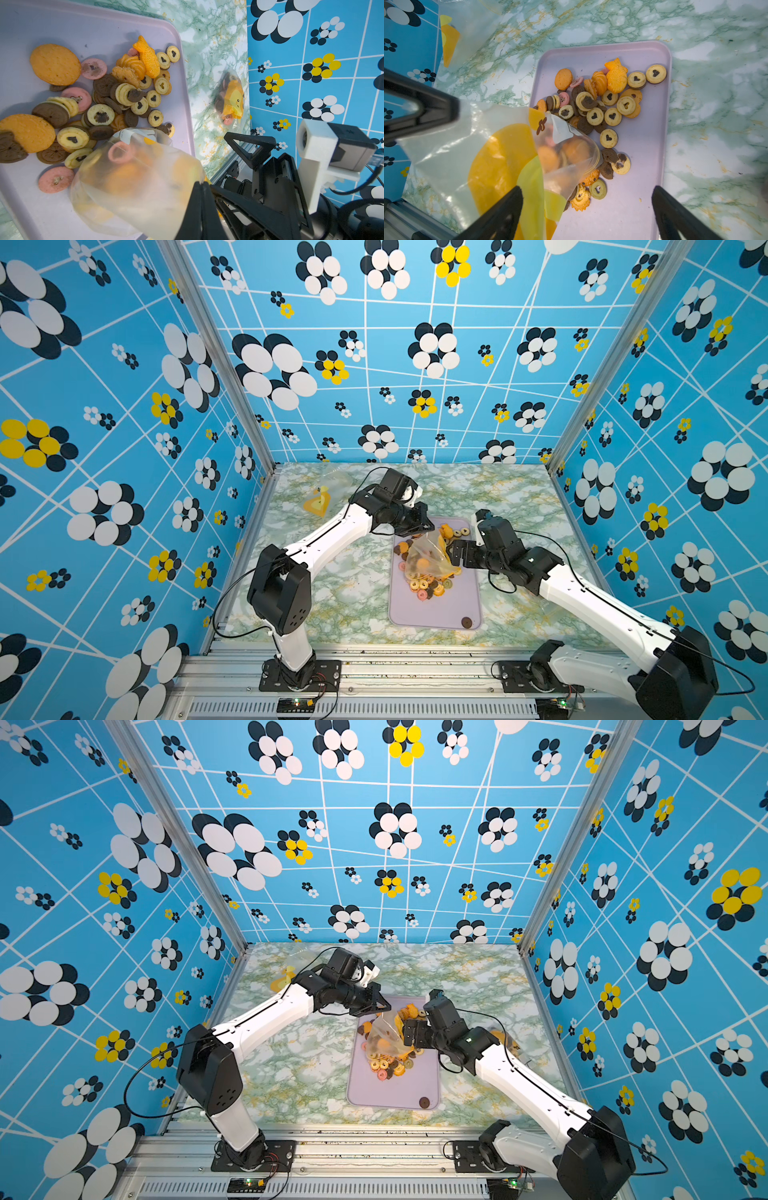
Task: Pour cookies out of the ziploc bag
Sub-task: 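Pour the cookies out of the ziploc bag onto the tray.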
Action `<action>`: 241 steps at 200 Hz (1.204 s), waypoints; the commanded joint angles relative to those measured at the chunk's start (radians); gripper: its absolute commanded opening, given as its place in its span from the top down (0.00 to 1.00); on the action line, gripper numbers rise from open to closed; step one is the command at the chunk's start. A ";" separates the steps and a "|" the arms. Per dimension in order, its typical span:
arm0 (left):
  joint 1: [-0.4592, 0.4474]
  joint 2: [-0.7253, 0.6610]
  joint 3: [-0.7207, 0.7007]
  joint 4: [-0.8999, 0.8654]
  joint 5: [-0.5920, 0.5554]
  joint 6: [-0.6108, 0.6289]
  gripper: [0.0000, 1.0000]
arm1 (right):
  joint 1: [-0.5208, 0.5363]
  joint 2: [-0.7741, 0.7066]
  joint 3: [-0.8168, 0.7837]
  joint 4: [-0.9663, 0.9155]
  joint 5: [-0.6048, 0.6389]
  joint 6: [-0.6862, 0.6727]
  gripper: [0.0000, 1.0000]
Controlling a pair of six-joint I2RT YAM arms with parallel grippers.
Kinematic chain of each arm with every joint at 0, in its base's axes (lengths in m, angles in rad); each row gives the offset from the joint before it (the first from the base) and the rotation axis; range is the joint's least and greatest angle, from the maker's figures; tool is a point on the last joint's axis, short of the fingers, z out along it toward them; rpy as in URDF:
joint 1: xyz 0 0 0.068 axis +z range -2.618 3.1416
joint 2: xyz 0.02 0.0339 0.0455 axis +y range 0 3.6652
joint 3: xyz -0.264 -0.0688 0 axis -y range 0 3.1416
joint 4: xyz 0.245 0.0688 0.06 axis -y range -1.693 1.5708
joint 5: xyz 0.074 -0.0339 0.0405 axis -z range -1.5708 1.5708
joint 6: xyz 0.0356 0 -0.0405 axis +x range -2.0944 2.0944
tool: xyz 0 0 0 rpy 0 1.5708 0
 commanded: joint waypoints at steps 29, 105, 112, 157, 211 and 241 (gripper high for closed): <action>-0.056 -0.049 -0.046 0.001 -0.034 0.000 1.00 | -0.009 -0.072 -0.033 -0.040 0.019 0.034 0.01; -0.119 -0.111 -0.114 0.008 -0.070 -0.033 1.00 | -0.010 -0.152 -0.072 -0.064 0.038 0.044 0.01; -0.124 -0.115 -0.115 0.005 -0.073 -0.034 1.00 | -0.010 -0.154 -0.074 -0.064 0.038 0.045 0.01; -0.141 -0.119 -0.092 -0.017 -0.074 -0.037 1.00 | -0.012 -0.153 -0.077 -0.058 0.040 0.046 0.01; -0.134 -0.090 -0.036 -0.062 -0.070 -0.015 1.00 | -0.015 -0.128 -0.078 -0.041 0.029 0.045 0.01; -0.117 -0.066 0.007 -0.088 -0.067 0.010 1.00 | -0.020 -0.123 -0.076 -0.038 0.029 0.042 0.01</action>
